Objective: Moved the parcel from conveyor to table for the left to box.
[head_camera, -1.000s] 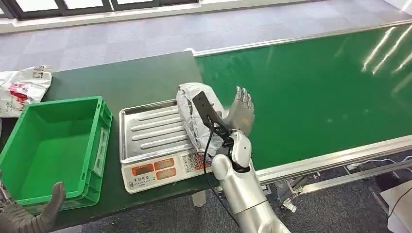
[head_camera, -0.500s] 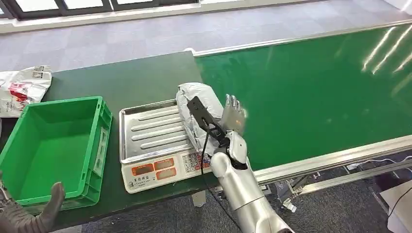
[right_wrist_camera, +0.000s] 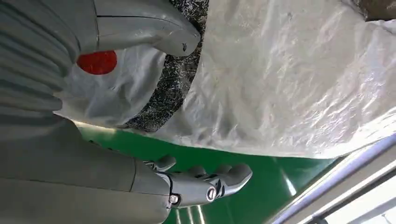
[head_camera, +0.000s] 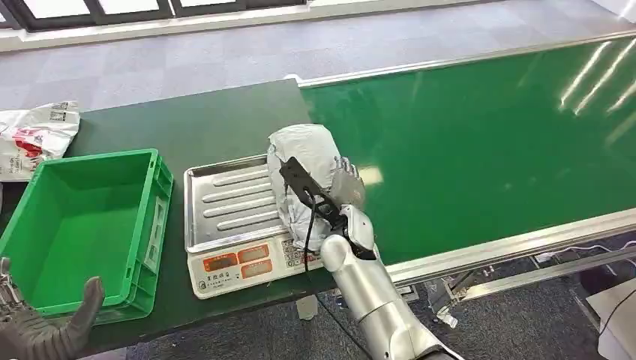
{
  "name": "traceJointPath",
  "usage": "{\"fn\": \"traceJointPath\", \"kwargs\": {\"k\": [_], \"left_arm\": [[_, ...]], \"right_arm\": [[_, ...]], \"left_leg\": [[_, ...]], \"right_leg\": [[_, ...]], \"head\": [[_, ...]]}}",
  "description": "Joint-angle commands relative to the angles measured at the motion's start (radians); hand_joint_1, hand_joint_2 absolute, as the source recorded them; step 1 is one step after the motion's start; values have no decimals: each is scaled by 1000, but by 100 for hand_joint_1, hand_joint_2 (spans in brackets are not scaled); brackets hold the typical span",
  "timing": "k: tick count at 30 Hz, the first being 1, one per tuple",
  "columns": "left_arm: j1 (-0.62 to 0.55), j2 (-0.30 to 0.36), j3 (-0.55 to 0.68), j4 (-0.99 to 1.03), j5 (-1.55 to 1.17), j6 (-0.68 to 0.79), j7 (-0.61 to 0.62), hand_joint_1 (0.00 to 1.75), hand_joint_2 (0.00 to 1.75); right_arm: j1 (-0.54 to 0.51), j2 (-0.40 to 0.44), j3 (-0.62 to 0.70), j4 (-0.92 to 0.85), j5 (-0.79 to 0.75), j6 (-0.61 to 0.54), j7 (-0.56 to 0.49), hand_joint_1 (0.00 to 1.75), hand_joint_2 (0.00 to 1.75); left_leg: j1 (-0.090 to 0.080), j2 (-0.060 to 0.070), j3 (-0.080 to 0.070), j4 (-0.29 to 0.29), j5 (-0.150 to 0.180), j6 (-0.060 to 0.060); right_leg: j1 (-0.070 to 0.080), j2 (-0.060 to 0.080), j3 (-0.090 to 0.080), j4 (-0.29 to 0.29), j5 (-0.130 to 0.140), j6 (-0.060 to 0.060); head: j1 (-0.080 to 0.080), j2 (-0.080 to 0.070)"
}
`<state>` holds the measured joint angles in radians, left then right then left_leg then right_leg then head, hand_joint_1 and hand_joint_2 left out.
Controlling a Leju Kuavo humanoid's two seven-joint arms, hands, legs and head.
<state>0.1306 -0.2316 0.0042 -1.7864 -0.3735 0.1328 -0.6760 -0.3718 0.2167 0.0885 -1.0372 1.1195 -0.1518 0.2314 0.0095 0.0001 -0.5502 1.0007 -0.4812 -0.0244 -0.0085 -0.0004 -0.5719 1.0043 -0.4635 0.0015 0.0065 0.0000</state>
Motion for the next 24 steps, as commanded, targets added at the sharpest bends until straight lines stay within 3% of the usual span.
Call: {"fn": "traceJointPath", "kwargs": {"k": [1,3,9,11,19,22,24], "left_arm": [[-56,26,2,92,14,-47,-20,0,175],[-69,32,-6,102,20,-56,-22,0,175],[-73,33,-7,102,22,-57,-22,0,175],[-81,44,-16,100,32,-56,-22,0,175],[-117,83,-48,115,78,-36,-22,0,175],[-117,91,-50,117,83,-26,-22,0,175],[-71,89,-38,71,82,0,-22,0,175]], "right_arm": [[-8,-49,156,27,-317,233,-398,0,175],[1,-64,207,7,-382,291,-505,0,175],[0,-74,228,-5,-407,313,-542,0,175],[-2,-93,283,-42,-458,368,-650,0,175],[-63,-140,459,-124,-541,499,-876,0,175],[-63,-147,494,-155,-523,457,-891,0,175],[-49,-105,437,-187,-516,283,-816,0,175]], "left_leg": [[0,1,0,-1,1,0],[0,-1,0,-2,1,0],[0,-1,0,0,1,0],[0,0,-1,0,1,0],[0,0,-2,1,1,0],[0,0,-2,0,1,0],[0,0,-1,0,2,0]], "right_leg": [[0,0,0,-1,1,0],[0,-1,0,-2,1,-1],[0,-1,0,-1,1,0],[0,0,-1,-1,1,0],[0,1,-2,0,1,0],[0,1,-2,0,2,-1],[0,1,-2,0,2,-1]], "head": [[0,0],[0,0],[0,0],[0,0],[0,0],[0,0],[0,0]]}}
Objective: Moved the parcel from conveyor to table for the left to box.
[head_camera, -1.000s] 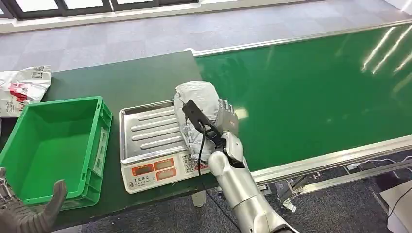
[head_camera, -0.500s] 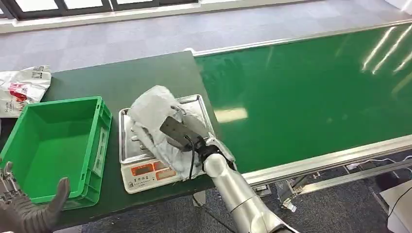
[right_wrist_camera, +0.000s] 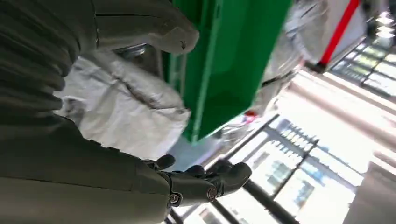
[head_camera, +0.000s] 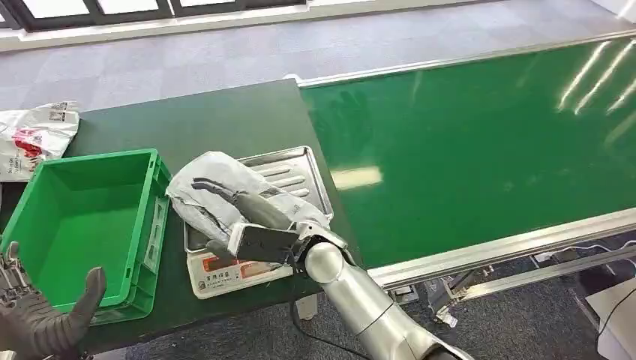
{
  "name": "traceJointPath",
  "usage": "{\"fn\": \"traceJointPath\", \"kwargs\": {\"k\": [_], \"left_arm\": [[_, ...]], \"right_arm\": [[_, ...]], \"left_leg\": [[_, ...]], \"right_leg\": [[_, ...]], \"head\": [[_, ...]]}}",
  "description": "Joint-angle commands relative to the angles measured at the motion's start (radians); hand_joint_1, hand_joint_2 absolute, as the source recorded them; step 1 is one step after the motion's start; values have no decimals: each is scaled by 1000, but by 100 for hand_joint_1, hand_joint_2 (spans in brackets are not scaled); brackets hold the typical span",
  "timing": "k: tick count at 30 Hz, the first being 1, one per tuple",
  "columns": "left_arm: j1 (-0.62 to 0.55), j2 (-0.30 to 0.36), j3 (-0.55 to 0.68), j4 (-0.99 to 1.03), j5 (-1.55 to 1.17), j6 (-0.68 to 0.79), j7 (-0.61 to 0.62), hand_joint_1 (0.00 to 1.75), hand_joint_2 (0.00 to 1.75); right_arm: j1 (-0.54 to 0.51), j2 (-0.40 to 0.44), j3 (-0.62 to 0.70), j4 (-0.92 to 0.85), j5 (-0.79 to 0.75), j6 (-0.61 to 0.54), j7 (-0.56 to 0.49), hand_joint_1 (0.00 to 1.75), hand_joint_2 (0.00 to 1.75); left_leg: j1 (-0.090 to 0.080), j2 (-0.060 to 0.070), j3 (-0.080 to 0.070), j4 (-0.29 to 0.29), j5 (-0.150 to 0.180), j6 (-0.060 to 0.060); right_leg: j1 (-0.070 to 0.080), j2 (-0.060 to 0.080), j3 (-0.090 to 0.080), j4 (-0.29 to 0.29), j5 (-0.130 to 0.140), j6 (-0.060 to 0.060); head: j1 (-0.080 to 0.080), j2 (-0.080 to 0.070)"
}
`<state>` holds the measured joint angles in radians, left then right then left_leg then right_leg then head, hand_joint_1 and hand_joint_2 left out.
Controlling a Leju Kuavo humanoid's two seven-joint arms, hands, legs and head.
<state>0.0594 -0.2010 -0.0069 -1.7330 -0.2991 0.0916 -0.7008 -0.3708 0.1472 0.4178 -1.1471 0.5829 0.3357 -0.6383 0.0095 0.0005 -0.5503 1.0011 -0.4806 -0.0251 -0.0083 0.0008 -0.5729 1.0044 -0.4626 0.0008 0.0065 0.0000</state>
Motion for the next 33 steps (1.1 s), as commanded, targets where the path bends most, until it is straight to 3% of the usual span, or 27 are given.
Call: {"fn": "traceJointPath", "kwargs": {"k": [1,2,3,5,6,7,8,9,15,16,19,23,28,31,33], "left_arm": [[40,42,-8,-21,1,67,3,0,175],[91,26,0,-66,-2,65,3,0,175],[102,15,-11,-69,-11,45,3,0,175],[90,5,-22,-53,-25,55,3,0,175],[78,5,-31,-37,-26,55,3,0,175],[56,5,-44,-10,-28,48,3,0,175],[39,3,-49,11,-31,51,3,0,175],[27,0,-51,25,-35,56,3,0,175],[27,0,-51,25,-35,56,3,0,175],[6,-2,-48,53,-46,78,3,0,175],[-18,-3,-47,87,-58,115,3,0,175],[-34,8,-35,85,-63,139,3,0,175],[-82,102,-94,130,-320,43,160,0,175],[-111,100,-102,156,-360,27,191,0,175],[-152,161,-160,218,-507,-32,267,0,175]], "right_arm": [[-22,15,27,-137,75,-443,99,0,175],[19,49,-16,-255,155,-783,112,0,175],[68,51,-26,-373,188,-1010,100,0,175],[105,15,-2,-454,192,-1011,137,0,175],[141,67,-85,-520,247,-1034,77,0,175],[199,171,-199,-642,270,-1034,-60,0,175],[224,194,-223,-733,301,-1034,-60,0,175],[235,202,-235,-795,311,-1034,-60,0,175],[235,202,-235,-795,311,-1034,-60,0,175],[246,202,-276,-924,335,-1034,-60,0,175],[267,202,-297,-1023,337,-1034,-60,0,175],[270,202,-289,-1003,322,-1034,-60,0,175],[272,202,-272,-936,298,-1034,-60,0,175],[270,202,-264,-926,295,-1034,-60,0,175],[269,202,-243,-900,292,-1034,-60,0,175]], "left_leg": [[-1,1,-1,0,1,0],[0,2,-1,-1,1,1],[-1,4,-1,0,0,1],[-1,-1,-2,0,0,1],[0,-2,-2,0,0,1],[-1,-3,-2,0,0,1],[0,-4,-2,0,0,1],[0,-8,-5,1,0,1],[0,-4,-3,1,-1,2],[-2,-3,-3,-1,0,2],[-1,-7,-5,1,1,2],[-1,-5,-3,-1,1,3],[-1,-3,-1,-1,2,2],[0,-3,-1,-6,5,2],[-1,-4,-1,-2,3,2]], "right_leg": [[-1,1,-1,0,0,0],[0,1,-1,-1,1,0],[0,4,-2,0,1,0],[-1,-1,-1,1,-1,0],[0,-3,-1,0,-1,0],[-1,-4,-1,0,-1,0],[0,-5,0,0,-1,0],[0,-9,-2,1,-3,0],[0,-5,-1,-1,0,0],[-2,-5,-2,0,0,0],[-1,-9,-2,0,-1,0],[-2,-6,-1,-1,0,1],[-1,-4,0,-2,1,0],[0,-4,0,-6,5,-1],[-1,-5,0,-3,2,0]], "head": [[0,0],[0,0],[0,0],[0,0],[0,0],[0,0],[0,0],[0,0],[1,0],[0,0],[1,0],[1,0],[1,0],[1,0],[1,0]]}}
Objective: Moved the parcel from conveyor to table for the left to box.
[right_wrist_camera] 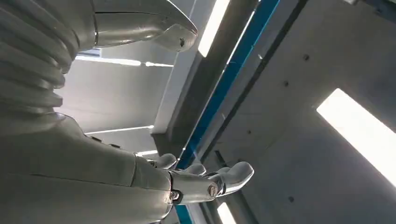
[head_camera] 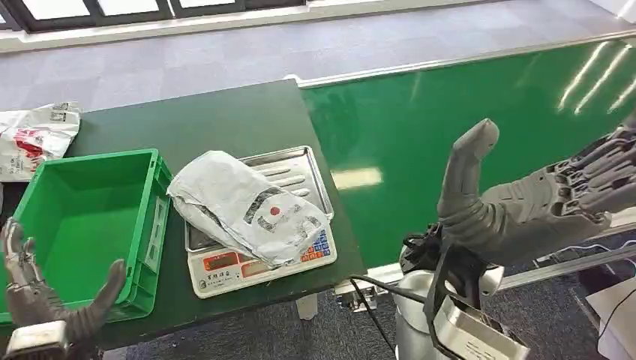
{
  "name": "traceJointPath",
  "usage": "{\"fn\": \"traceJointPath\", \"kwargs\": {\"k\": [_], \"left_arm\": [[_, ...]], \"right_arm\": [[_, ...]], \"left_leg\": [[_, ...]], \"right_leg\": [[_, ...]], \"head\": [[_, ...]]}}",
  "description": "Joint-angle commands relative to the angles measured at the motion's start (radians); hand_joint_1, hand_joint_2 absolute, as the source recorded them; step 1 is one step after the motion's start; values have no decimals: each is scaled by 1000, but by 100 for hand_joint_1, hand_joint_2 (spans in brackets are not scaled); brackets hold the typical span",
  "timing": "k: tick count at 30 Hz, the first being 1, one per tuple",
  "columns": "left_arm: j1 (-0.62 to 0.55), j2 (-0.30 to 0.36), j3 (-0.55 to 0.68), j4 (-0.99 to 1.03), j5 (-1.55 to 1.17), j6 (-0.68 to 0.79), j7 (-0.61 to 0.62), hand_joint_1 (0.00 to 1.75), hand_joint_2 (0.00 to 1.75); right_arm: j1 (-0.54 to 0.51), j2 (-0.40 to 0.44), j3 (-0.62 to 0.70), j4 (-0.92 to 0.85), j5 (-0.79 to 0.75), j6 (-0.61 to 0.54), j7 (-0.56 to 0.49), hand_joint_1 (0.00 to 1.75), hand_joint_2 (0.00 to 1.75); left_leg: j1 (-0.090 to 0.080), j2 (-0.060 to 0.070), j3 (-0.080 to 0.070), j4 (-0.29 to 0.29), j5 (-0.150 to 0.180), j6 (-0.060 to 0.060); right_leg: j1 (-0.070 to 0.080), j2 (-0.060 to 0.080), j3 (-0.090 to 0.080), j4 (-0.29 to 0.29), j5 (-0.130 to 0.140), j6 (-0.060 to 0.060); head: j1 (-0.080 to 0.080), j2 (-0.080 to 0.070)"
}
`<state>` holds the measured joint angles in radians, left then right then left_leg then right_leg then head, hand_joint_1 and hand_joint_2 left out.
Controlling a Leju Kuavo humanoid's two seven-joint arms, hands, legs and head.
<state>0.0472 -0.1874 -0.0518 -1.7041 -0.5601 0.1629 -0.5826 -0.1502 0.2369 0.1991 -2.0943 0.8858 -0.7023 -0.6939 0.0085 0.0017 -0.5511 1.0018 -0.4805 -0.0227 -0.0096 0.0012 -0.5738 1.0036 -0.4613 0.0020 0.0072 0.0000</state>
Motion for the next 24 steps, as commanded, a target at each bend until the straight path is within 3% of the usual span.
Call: {"fn": "traceJointPath", "kwargs": {"k": [1,3,6,7,14,18,24], "left_arm": [[-162,162,-132,221,-289,-117,157,0,175],[-277,212,-200,400,-361,-143,151,0,175],[-409,230,-298,603,-471,-99,129,0,175],[-475,206,-349,721,-506,-79,120,0,175],[-530,158,-442,905,-554,-59,98,0,175],[-592,106,-520,1070,-584,-4,77,0,175],[-613,94,-537,1112,-584,19,72,0,175]], "right_arm": [[45,112,-13,63,-14,4,-4,0,175],[19,112,22,116,-41,4,-4,0,175],[-2,112,43,161,-61,4,-4,0,175],[-7,112,52,179,-69,4,-4,0,175],[-4,112,72,210,-80,4,-4,0,175],[-9,112,61,214,-77,4,-4,0,175],[-5,112,53,211,-81,4,-4,0,175]], "left_leg": [[0,-5,0,-3,3,0],[0,-5,0,-4,4,-1],[-1,-8,0,-5,6,-1],[0,-11,0,-5,7,-1],[-1,-1,-1,-2,6,0],[0,-4,-1,-2,6,0],[0,-1,-3,-1,6,0]], "right_leg": [[1,-5,1,-3,1,-1],[1,-5,1,-3,2,-1],[0,-7,2,-3,2,-1],[0,-10,3,-3,3,-1],[-2,-1,0,0,5,1],[-2,-4,0,-1,4,0],[-1,-1,-2,-1,6,0]], "head": [[0,0],[0,0],[0,0],[0,0],[0,0],[0,0],[0,0]]}}
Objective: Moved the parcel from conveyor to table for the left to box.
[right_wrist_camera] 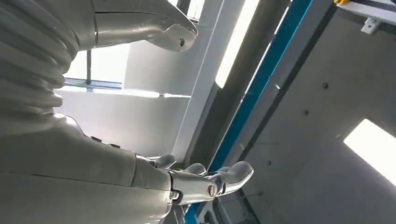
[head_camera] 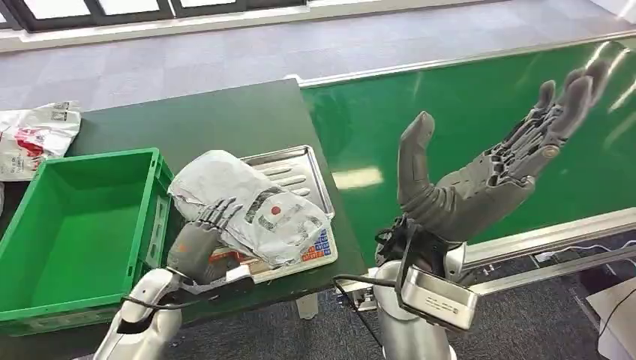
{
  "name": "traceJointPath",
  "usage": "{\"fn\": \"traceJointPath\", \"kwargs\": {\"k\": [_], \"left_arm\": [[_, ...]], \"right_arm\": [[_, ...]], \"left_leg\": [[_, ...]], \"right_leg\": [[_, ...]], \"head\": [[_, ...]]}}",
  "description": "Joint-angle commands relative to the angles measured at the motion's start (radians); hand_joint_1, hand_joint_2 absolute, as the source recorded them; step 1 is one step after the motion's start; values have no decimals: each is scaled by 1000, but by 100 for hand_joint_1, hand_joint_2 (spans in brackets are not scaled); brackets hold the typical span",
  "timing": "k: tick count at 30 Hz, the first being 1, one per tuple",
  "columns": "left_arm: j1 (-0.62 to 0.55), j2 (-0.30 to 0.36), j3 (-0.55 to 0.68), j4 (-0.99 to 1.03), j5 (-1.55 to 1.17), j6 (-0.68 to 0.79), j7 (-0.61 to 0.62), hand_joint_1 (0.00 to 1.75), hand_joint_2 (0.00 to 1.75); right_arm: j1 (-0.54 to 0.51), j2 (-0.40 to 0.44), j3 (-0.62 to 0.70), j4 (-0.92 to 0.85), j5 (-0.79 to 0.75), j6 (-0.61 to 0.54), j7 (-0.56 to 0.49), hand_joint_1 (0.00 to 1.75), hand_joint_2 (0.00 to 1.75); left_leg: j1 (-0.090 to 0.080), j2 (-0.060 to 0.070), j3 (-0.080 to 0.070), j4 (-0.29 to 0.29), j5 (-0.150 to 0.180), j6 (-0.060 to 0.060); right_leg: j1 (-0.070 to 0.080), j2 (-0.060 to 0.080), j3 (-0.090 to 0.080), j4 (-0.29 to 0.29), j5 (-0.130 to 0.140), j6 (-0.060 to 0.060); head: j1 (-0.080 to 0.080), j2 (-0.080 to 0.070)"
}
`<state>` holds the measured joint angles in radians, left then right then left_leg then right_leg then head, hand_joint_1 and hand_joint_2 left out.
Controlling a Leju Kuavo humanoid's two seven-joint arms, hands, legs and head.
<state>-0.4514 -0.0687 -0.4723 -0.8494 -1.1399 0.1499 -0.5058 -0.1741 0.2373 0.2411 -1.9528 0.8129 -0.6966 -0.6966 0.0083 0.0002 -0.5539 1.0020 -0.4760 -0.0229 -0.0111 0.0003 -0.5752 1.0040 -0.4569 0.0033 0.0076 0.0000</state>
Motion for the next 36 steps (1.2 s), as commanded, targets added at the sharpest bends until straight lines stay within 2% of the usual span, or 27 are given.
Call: {"fn": "traceJointPath", "kwargs": {"k": [1,8,13,14,20,36], "left_arm": [[-124,-28,-127,277,-4,45,-3,0,175],[-158,-32,-168,333,-50,142,58,0,175],[-161,-36,-166,340,-45,150,58,0,175],[-159,-39,-157,340,-35,151,61,175,175],[-151,-50,-102,330,54,188,27,175,175],[-132,-37,-62,297,113,195,19,175,175]], "right_arm": [[21,112,8,67,-8,-2,-2,0,175],[23,112,-8,72,-12,-2,-2,0,175],[24,112,-9,72,-13,-2,-2,0,175],[26,112,-9,73,-14,-2,-2,0,175],[23,112,-24,96,-11,-2,-2,0,175],[4,112,-30,162,-21,-2,-2,0,175]], "left_leg": [[0,0,0,-1,1,0],[0,0,0,-1,1,0],[0,1,-1,-1,1,0],[0,1,0,0,1,0],[0,1,-1,-1,2,1],[0,2,0,-1,3,0]], "right_leg": [[0,0,-1,0,0,-1],[1,0,-1,0,1,-1],[0,1,-1,0,1,-1],[0,1,0,0,1,0],[1,0,-1,0,2,0],[1,2,-1,-1,3,-1]], "head": [[0,0],[0,0],[0,0],[0,0],[0,0],[0,0]]}}
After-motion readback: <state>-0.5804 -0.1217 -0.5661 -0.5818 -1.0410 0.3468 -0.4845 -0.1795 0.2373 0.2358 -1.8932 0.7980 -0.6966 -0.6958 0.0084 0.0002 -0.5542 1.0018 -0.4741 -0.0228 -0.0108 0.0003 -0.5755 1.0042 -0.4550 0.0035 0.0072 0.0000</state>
